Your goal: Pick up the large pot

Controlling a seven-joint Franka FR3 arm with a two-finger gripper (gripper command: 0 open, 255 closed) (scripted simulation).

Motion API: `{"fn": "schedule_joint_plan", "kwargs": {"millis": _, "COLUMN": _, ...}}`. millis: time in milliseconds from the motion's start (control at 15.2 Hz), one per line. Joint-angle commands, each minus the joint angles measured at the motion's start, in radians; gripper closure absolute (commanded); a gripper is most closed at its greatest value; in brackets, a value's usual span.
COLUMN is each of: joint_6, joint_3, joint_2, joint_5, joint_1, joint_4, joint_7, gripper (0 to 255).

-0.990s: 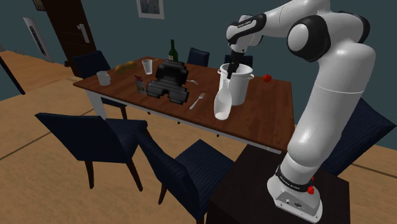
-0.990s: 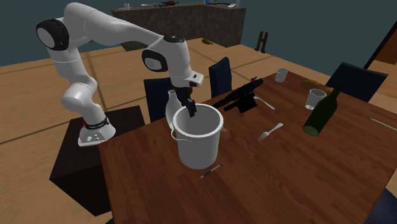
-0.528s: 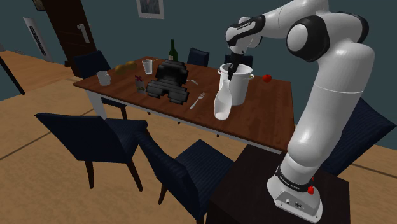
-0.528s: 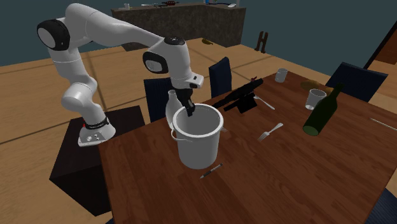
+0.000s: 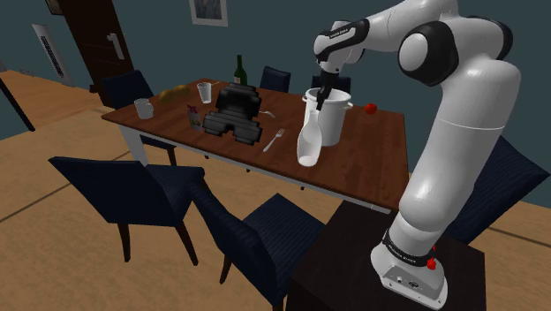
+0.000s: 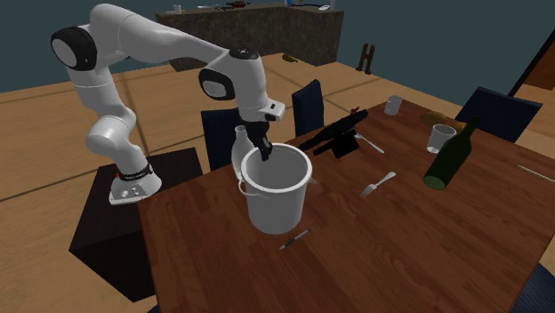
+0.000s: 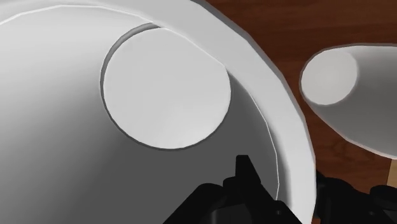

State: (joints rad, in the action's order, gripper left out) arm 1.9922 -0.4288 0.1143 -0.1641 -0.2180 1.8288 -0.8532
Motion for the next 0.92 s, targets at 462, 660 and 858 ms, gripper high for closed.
{"fn": "schedule_joint_plan", "kwargs": {"millis": 462, "joint_6": -0.115, "joint_3": -0.003, "joint_2": -0.018, "joint_5": 0.013, "joint_1": -0.001, "joint_4": -0.103, "joint_7": 0.017, "gripper": 255}}
{"fn": "schedule_joint_plan", "kwargs": {"millis": 660, "joint_6": -0.155, "joint_3": -0.003, "joint_2": -0.018, "joint_5": 0.015, "joint_1": -0.002, "joint_4": -0.143, "joint_7": 0.021, "gripper": 255}}
{"fn": "schedule_joint_plan", "kwargs": {"millis": 858, "joint_6": -0.17, "joint_3": -0.004, "joint_2": -0.018, "joint_5": 0.015, "joint_1": -0.002, "joint_4": -0.158, "joint_7": 0.023, "gripper": 255}}
